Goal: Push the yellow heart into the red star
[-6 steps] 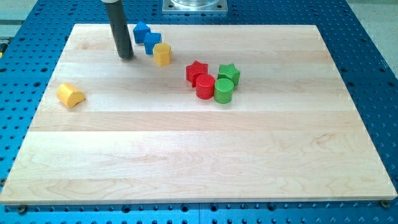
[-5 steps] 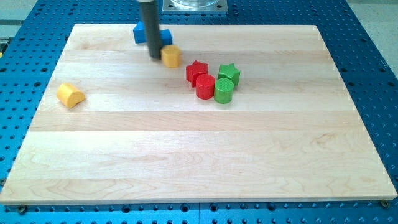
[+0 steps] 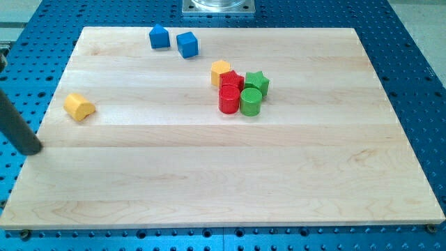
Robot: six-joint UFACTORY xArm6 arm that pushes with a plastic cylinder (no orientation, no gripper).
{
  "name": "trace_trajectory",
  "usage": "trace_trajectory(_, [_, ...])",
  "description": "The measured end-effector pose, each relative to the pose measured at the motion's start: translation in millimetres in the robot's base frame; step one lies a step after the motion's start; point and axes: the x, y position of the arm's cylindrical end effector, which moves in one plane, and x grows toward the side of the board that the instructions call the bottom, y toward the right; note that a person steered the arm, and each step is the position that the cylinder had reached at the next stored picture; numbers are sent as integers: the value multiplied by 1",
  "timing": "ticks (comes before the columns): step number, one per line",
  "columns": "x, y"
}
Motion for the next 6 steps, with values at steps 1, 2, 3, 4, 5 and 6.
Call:
trace_trajectory(1, [-50, 80])
trace_trajectory(2, [-76, 108])
trace_trajectory(3, [-85, 45])
trace_trajectory(4, [-125, 88])
trace_trajectory(5, [-113, 185])
trace_trajectory(6, [-102, 213])
